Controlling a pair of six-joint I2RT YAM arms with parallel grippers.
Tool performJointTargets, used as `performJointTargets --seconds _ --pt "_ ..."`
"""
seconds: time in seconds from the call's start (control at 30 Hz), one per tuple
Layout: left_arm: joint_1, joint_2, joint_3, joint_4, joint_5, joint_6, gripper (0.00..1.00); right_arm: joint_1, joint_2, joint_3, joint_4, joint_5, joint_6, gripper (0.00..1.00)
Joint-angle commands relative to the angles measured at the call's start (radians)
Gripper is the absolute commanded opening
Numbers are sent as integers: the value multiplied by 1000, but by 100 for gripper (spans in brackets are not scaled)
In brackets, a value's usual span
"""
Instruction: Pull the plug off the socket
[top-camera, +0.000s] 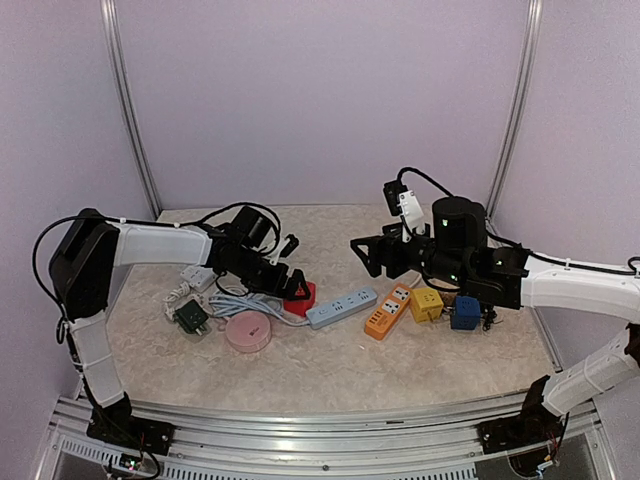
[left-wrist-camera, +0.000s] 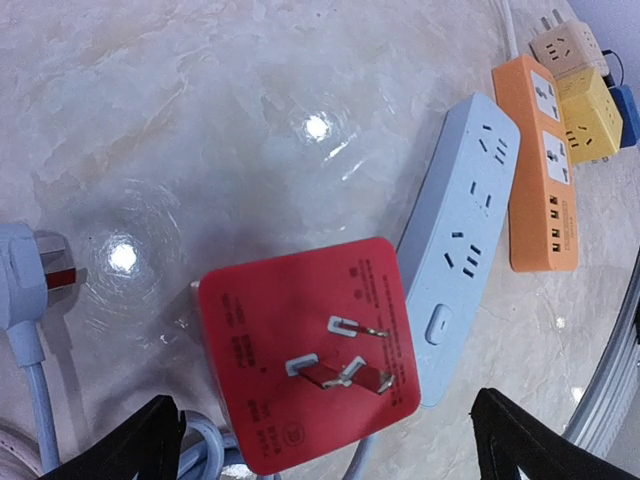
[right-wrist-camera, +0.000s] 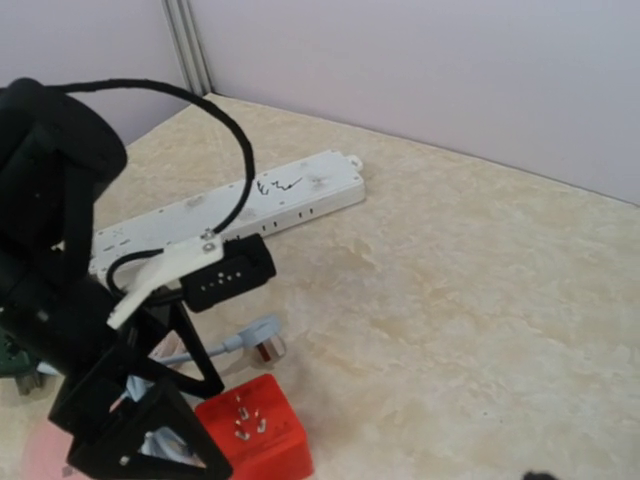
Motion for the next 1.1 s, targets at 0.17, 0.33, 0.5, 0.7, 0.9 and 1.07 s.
performJointTargets --seconds 0.17,0.33,0.5,0.7,0.9,1.07 --pt "52 -136 -62 95 63 -14 99 -26 23 -6 -29 33 0 89" --pt "152 -261 -162 204 147 -40 99 -93 48 -9 -24 8 15 99" --pt "280 -373 -276 289 196 -36 99 -212 77 -32 -3 -37 5 100" --pt "488 -515 -430 412 180 -22 99 -396 121 -81 34 -37 -61 100" --pt "711 -679 -632 613 94 -43 99 -657 101 -196 161 -164 -38 100" --pt "764 -791 -734 719 -105 4 99 -780 34 -309 305 -209 -75 100"
